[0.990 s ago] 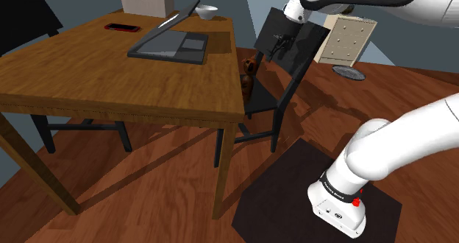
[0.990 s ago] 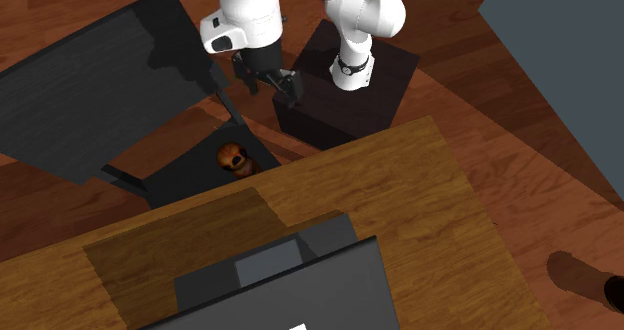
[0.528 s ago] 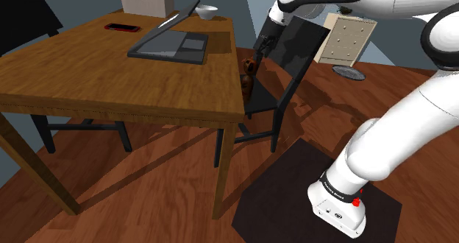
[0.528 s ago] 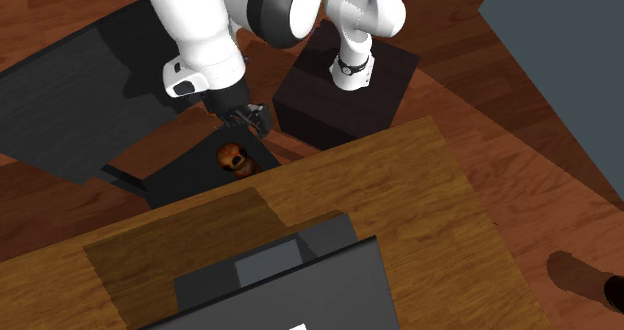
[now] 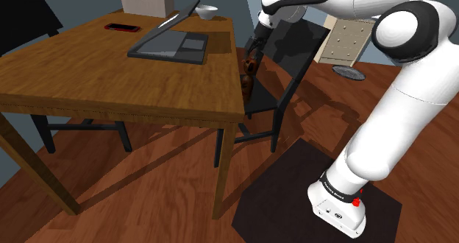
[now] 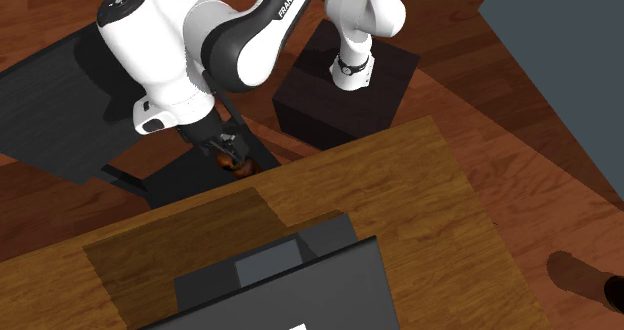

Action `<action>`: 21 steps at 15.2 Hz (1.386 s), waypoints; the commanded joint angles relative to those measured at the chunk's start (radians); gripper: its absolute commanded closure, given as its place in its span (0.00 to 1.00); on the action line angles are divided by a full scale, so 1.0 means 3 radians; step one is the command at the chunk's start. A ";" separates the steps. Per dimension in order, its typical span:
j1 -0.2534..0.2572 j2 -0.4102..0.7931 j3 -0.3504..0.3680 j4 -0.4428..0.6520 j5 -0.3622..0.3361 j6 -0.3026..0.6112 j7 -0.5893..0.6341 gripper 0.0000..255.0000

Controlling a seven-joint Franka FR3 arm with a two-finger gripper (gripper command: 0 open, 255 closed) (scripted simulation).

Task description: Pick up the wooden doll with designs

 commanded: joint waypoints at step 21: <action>-0.0002 0.0037 0.0000 -0.0079 0.0032 0.0112 -0.0048 1.00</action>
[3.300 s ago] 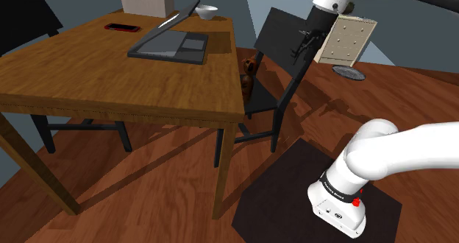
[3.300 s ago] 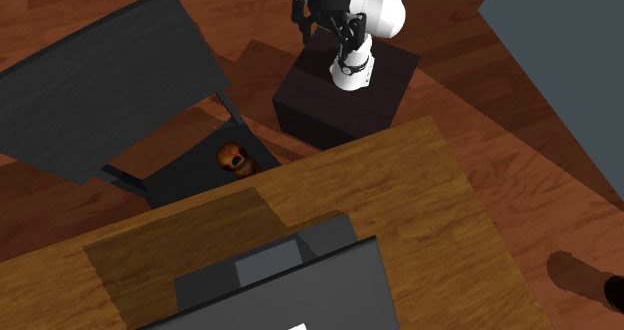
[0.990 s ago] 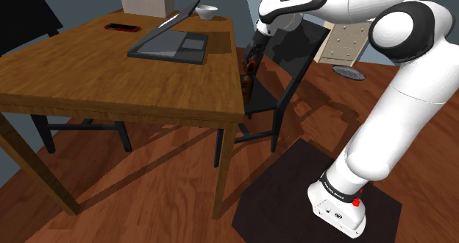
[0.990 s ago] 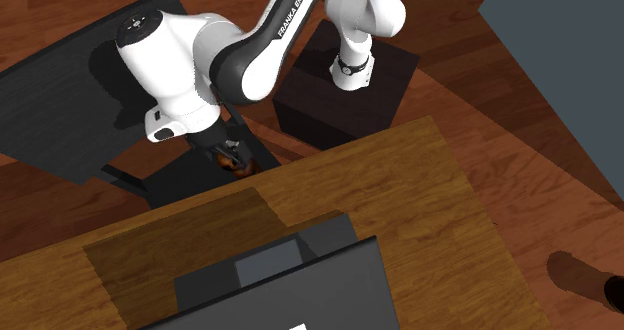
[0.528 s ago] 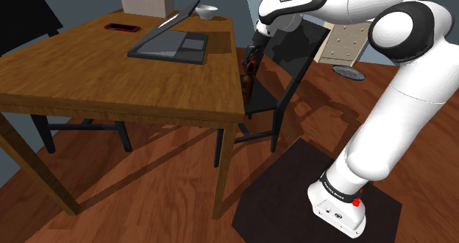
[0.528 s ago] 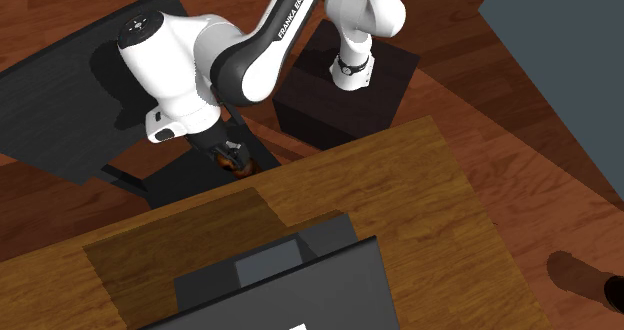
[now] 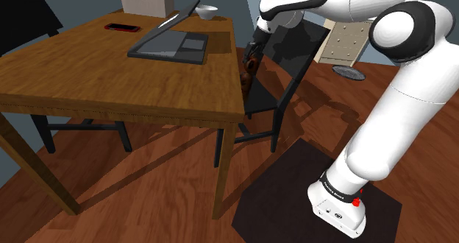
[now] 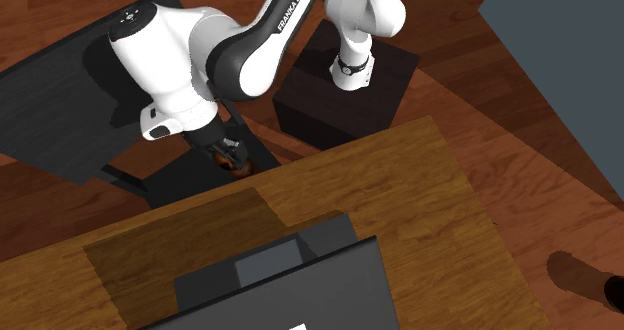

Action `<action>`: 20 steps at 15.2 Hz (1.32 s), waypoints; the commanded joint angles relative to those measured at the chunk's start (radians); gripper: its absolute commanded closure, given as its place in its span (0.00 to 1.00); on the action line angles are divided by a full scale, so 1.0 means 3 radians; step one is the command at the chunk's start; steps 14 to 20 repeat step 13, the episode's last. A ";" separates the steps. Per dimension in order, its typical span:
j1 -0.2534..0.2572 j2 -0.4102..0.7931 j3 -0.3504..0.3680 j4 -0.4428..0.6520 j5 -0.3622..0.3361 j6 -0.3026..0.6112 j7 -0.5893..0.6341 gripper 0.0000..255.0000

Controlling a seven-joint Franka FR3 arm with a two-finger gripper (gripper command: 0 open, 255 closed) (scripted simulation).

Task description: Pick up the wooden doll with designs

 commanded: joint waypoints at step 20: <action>-0.0012 -0.0043 -0.0014 0.0494 -0.0069 -0.0519 0.0128 1.00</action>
